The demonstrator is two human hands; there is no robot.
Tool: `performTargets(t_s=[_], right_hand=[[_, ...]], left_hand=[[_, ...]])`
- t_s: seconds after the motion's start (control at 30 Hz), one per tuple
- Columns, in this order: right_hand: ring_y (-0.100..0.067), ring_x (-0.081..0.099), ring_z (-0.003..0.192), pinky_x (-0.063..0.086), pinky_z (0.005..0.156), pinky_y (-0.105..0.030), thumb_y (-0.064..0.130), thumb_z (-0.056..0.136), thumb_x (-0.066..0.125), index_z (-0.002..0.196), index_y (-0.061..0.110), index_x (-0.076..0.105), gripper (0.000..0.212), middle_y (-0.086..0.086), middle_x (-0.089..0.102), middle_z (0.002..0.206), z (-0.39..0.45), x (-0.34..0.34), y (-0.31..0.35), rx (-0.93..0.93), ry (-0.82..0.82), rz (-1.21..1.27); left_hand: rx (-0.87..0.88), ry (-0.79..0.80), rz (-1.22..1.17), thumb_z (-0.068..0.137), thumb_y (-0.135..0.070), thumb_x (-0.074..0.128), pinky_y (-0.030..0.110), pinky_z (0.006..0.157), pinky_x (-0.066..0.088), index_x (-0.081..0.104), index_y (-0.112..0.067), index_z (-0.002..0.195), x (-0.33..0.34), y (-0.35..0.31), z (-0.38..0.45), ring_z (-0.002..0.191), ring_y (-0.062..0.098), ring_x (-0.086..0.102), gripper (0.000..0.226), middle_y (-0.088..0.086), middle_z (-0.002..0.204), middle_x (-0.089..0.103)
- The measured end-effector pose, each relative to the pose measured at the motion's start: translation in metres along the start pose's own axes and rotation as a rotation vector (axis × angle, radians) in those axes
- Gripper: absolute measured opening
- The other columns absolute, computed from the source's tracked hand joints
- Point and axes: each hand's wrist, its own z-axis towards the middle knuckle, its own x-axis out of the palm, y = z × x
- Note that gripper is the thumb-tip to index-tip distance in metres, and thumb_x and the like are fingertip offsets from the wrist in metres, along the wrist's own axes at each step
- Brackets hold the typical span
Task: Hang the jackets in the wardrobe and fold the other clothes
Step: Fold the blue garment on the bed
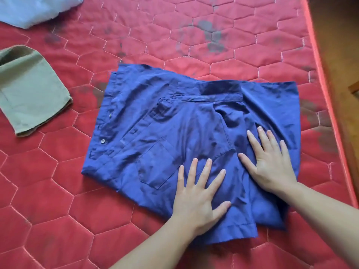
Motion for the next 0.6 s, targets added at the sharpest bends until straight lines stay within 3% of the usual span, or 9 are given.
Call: performTargets(t_s=[0.1,0.27,0.33,0.47,0.6], right_hand=[[-0.021,0.006,0.15,0.008,0.119,-0.047,0.07,0.083,0.013,0.155,0.031,0.016,0.082,-0.002,0.01,0.164,-0.036,0.006,-0.007,0.086,0.012,0.008],[-0.034,0.029,0.143,0.025,0.113,-0.054,0.064,0.086,0.028,0.149,0.017,0.038,0.08,-0.015,0.03,0.156,-0.102,0.021,0.01,0.206,-0.036,0.042],[-0.037,0.033,0.14,0.029,0.11,-0.055,0.063,0.084,0.033,0.146,0.013,0.043,0.08,-0.018,0.035,0.153,-0.123,0.027,0.033,0.255,-0.047,0.061],[-0.038,0.041,0.134,0.035,0.102,-0.053,0.065,0.082,0.035,0.141,0.01,0.049,0.082,-0.02,0.042,0.148,-0.151,0.028,0.068,0.271,-0.019,0.093],[-0.036,0.05,0.12,0.045,0.089,-0.052,0.065,0.081,0.037,0.142,0.013,0.047,0.081,-0.017,0.047,0.142,-0.157,0.005,0.058,0.184,-0.109,0.153]], left_hand=[[0.13,0.009,0.055,0.087,-0.07,0.036,0.058,0.113,0.009,0.035,-0.039,0.148,0.003,0.01,-0.003,0.147,0.031,0.022,0.069,0.0,0.158,0.032],[0.394,0.062,0.208,0.09,-0.071,0.03,0.054,0.117,0.002,0.025,-0.039,0.151,-0.011,0.071,0.015,0.149,0.025,0.017,0.069,-0.002,0.16,0.026],[0.433,0.095,0.24,0.089,-0.07,0.031,0.056,0.119,0.006,0.029,-0.039,0.15,-0.023,0.087,0.017,0.149,0.025,0.018,0.068,-0.001,0.16,0.026],[0.335,-0.027,0.138,0.086,-0.06,0.043,0.054,0.112,0.021,0.061,-0.033,0.13,-0.031,0.06,-0.013,0.139,0.029,0.041,0.055,0.004,0.148,0.048],[0.063,-0.035,-0.015,0.079,-0.065,0.046,0.052,0.104,0.027,0.065,-0.028,0.125,-0.01,-0.012,-0.061,0.129,0.034,0.05,0.062,0.006,0.142,0.054]])
